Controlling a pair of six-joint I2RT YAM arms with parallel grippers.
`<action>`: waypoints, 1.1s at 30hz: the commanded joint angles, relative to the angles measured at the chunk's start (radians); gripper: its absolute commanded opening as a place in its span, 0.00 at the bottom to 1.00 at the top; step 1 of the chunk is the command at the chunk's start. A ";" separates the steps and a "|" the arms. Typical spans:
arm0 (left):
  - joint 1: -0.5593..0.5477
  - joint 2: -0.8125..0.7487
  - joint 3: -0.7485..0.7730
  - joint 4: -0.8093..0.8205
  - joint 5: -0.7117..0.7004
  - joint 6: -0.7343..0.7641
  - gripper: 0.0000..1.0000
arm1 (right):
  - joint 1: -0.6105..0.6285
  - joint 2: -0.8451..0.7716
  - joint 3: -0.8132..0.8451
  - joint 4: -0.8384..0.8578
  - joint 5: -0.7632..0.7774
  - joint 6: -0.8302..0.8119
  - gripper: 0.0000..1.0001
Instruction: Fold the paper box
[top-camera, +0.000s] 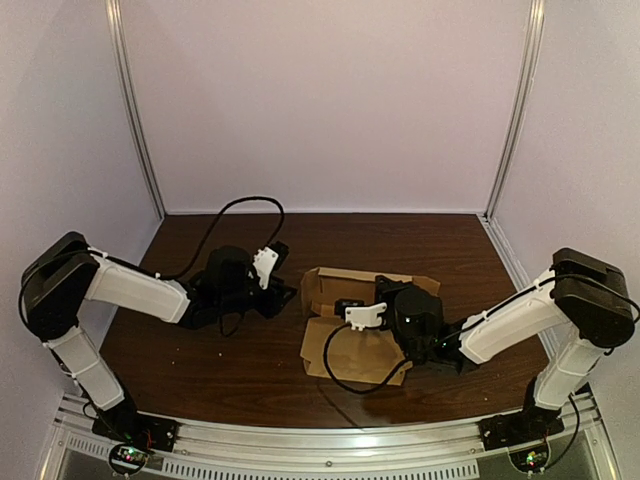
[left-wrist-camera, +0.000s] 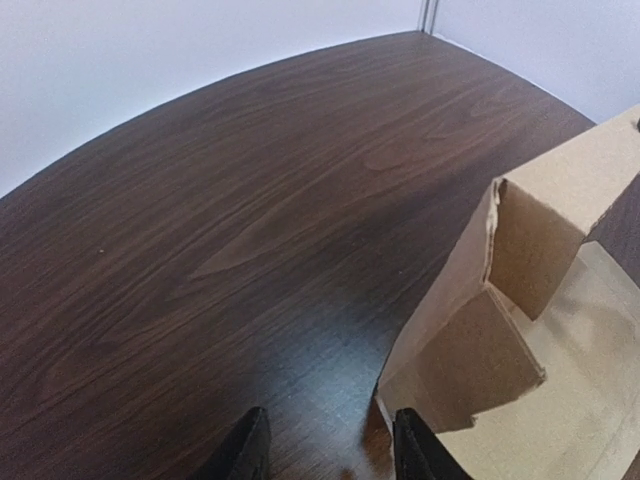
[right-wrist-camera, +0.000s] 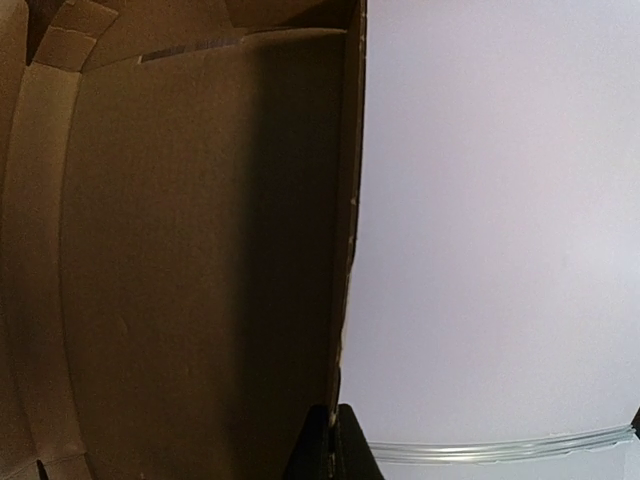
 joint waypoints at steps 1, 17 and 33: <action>-0.003 0.082 0.052 0.051 0.150 0.055 0.46 | 0.009 0.008 -0.015 0.016 0.028 0.001 0.00; -0.037 0.188 0.152 0.131 0.252 0.134 0.46 | 0.009 0.041 0.004 0.012 0.042 0.001 0.00; -0.100 0.296 0.220 0.283 0.066 0.225 0.38 | 0.019 0.066 0.017 0.017 0.055 0.006 0.00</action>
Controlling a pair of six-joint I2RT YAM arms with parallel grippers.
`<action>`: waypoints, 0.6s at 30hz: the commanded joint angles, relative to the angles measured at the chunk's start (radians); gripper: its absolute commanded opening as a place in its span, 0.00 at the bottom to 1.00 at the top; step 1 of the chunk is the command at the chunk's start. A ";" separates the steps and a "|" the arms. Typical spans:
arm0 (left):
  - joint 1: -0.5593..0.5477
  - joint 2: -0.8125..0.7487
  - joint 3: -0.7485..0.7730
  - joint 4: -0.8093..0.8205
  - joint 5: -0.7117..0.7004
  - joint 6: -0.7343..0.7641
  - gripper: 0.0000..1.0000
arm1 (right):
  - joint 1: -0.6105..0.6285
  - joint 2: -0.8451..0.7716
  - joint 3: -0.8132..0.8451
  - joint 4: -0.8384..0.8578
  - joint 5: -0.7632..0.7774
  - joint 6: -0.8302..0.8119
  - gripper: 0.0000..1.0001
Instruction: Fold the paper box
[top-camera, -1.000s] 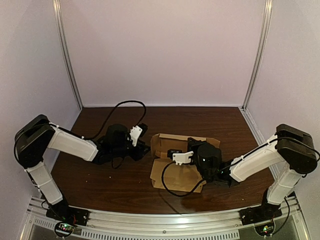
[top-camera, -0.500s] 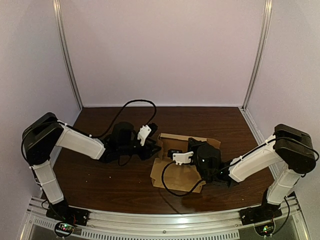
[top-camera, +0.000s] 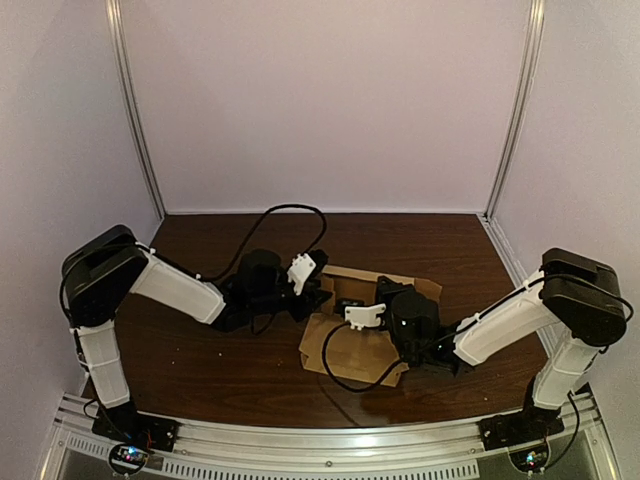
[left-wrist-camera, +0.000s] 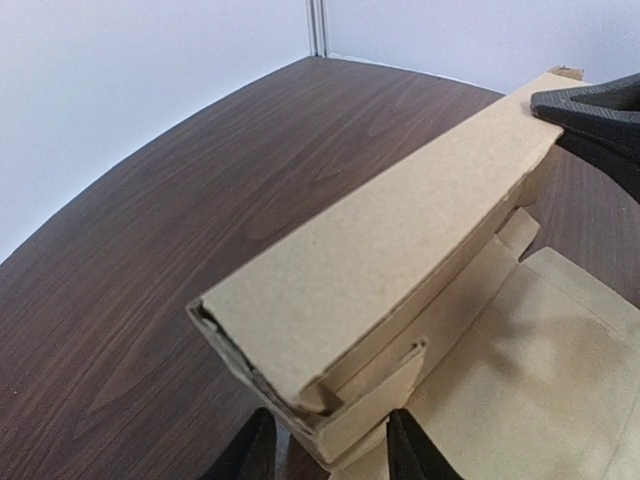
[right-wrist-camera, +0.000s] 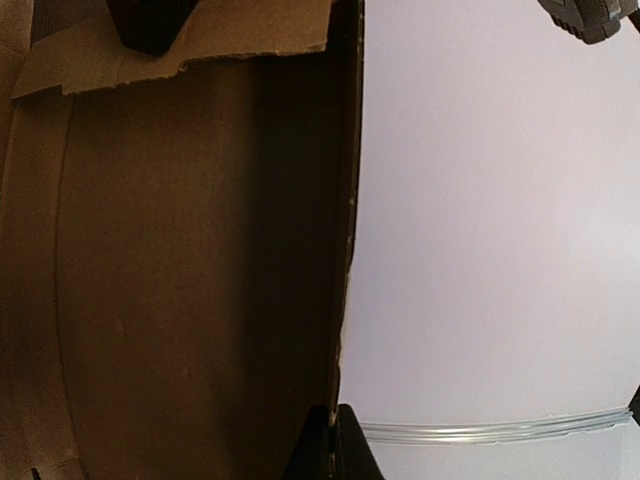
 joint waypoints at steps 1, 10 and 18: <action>-0.019 0.047 0.058 0.109 -0.080 0.061 0.37 | 0.013 0.016 0.011 -0.042 -0.006 0.010 0.00; -0.025 0.119 0.107 0.175 -0.174 0.046 0.27 | 0.015 0.007 0.021 -0.074 -0.006 0.050 0.00; -0.025 0.142 0.147 0.197 -0.189 0.032 0.25 | 0.014 -0.007 0.031 -0.105 -0.011 0.057 0.00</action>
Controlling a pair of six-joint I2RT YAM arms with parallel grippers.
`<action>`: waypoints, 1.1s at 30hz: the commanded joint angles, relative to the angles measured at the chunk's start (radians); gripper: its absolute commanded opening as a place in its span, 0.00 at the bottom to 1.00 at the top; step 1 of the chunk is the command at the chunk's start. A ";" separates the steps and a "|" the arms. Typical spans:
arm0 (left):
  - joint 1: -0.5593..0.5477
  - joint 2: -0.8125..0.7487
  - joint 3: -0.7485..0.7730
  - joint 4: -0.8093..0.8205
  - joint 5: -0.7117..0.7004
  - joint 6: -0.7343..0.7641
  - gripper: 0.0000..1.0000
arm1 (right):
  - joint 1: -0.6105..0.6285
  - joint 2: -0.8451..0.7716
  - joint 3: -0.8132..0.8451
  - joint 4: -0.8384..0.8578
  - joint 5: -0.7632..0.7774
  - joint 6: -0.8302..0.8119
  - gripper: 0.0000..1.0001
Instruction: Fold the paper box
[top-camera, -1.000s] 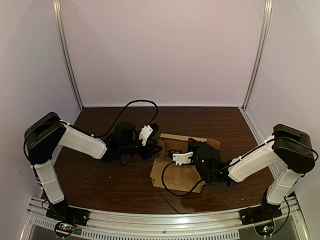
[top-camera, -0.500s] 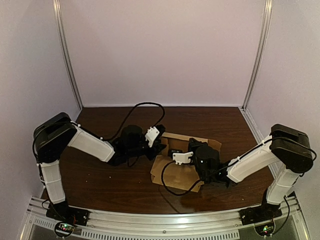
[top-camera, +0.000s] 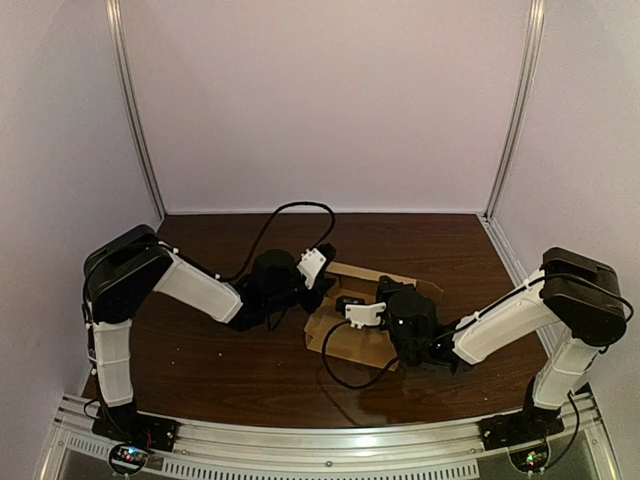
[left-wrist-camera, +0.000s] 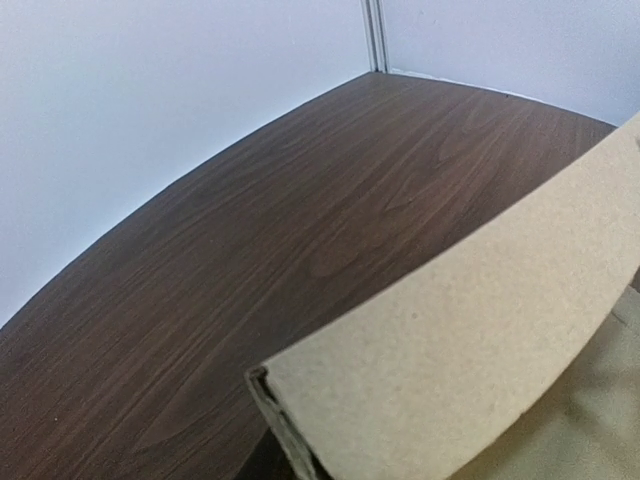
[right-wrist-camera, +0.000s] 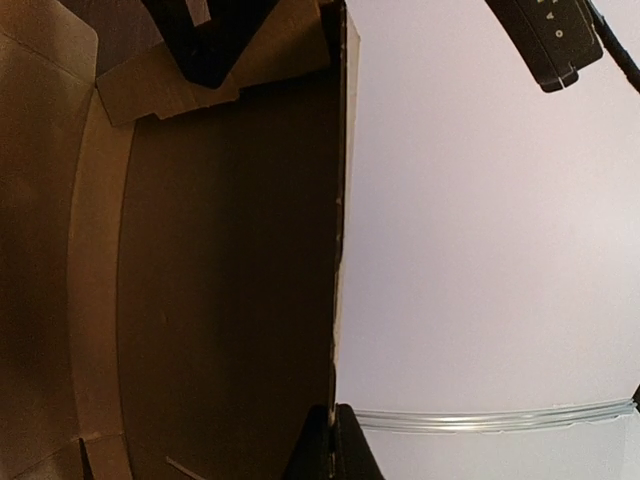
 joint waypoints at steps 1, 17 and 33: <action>-0.005 0.011 0.035 0.114 -0.038 -0.009 0.22 | 0.014 -0.008 0.019 -0.066 -0.047 0.023 0.00; -0.021 -0.032 0.041 -0.009 -0.103 -0.032 0.10 | -0.078 -0.340 0.477 -1.606 -0.606 0.704 0.47; -0.064 -0.233 0.006 -0.410 0.072 0.003 0.10 | -0.429 -0.276 0.662 -1.781 -1.398 1.062 0.66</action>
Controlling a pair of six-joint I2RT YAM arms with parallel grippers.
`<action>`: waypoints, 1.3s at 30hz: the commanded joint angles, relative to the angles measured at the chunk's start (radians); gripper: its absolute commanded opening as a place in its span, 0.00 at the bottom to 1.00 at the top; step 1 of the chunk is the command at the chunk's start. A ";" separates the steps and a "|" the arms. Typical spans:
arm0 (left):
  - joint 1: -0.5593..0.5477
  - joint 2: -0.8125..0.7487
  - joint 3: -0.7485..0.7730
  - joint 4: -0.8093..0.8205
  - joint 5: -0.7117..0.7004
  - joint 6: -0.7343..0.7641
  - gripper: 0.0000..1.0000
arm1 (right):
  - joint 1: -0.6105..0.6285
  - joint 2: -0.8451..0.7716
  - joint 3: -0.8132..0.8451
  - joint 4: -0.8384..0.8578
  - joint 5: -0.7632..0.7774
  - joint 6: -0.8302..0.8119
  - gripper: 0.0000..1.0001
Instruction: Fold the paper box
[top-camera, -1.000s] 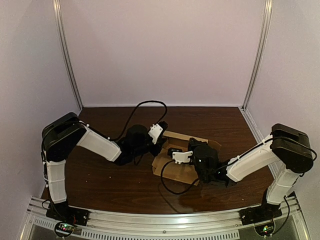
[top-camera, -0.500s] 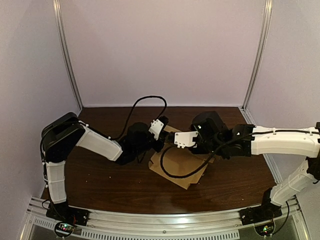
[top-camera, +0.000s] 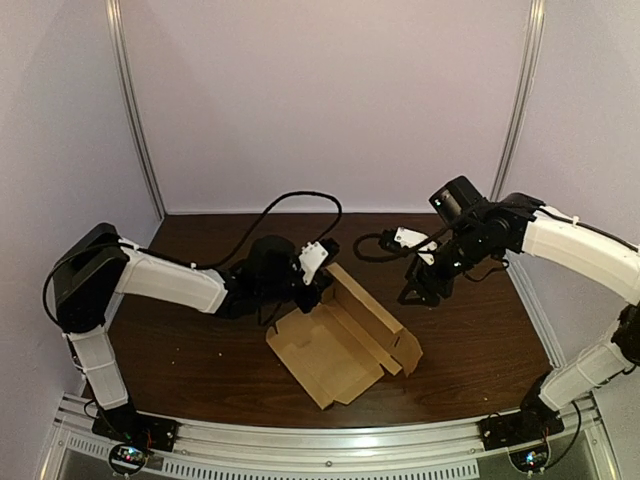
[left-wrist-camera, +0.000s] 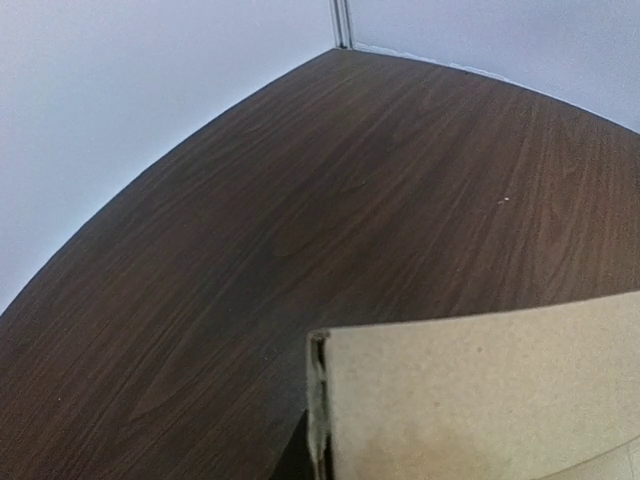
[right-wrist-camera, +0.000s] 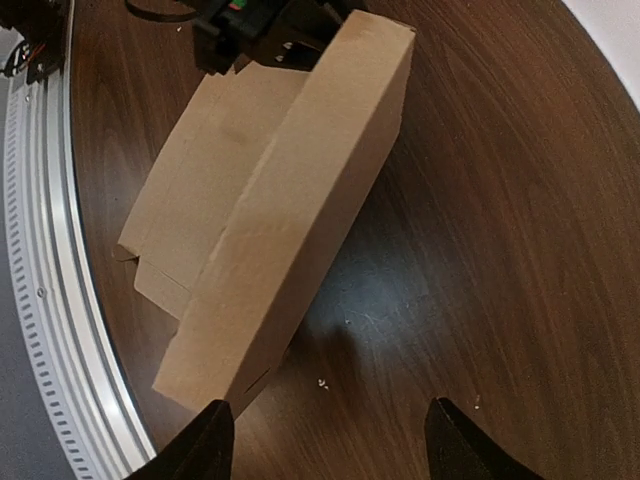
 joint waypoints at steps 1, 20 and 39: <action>-0.043 -0.077 -0.033 -0.111 0.044 0.038 0.10 | -0.060 0.106 0.040 -0.021 -0.275 0.158 0.67; -0.052 0.001 -0.143 0.165 -0.053 0.017 0.10 | -0.112 0.494 0.225 -0.009 -0.493 0.337 0.68; -0.054 0.063 -0.183 0.368 -0.110 -0.025 0.12 | -0.141 0.637 0.340 -0.068 -0.666 0.395 0.72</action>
